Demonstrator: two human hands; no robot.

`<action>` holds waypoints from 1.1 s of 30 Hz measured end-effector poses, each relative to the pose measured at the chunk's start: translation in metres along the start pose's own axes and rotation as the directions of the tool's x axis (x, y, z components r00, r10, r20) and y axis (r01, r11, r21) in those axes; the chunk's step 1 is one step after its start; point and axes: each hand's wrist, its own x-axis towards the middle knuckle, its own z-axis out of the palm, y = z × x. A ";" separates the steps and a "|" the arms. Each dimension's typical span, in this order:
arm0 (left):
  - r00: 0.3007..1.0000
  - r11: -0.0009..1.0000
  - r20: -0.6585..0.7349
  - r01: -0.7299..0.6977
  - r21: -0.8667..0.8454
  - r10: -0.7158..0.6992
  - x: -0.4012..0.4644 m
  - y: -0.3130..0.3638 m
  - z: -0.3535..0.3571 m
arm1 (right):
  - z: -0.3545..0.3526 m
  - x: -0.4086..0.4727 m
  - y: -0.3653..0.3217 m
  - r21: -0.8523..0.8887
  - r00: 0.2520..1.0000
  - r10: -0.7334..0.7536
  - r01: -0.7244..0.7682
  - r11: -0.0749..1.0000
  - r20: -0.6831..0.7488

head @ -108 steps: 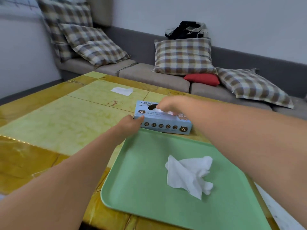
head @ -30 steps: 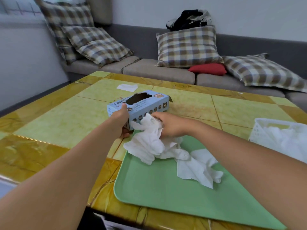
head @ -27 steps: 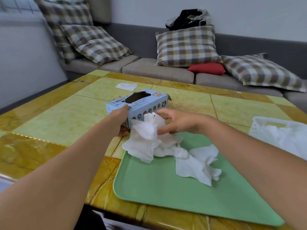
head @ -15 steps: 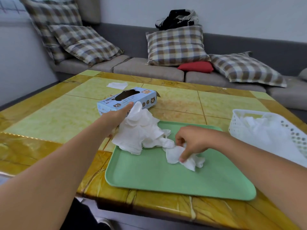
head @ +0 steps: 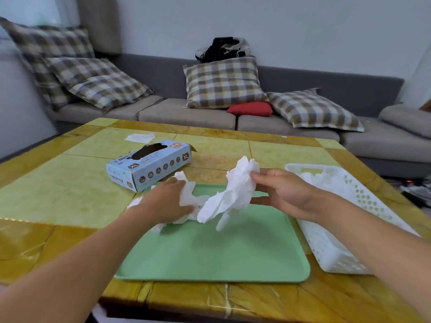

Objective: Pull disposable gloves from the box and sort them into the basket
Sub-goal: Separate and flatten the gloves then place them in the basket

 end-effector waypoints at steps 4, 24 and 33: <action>0.991 0.993 0.048 0.121 0.013 -0.121 0.002 0.020 0.001 | -0.007 -0.008 0.003 0.245 0.990 -0.079 0.106 0.964 -0.117; 1.000 -0.048 0.017 0.016 -0.999 -0.009 -0.024 0.127 -0.043 | -0.008 -0.026 -0.030 0.126 0.983 -0.149 0.162 0.979 -0.108; 0.833 -0.224 0.307 0.443 -0.868 0.460 -0.045 0.116 -0.067 | -0.007 -0.023 -0.016 0.175 0.990 0.073 -0.052 0.983 -0.117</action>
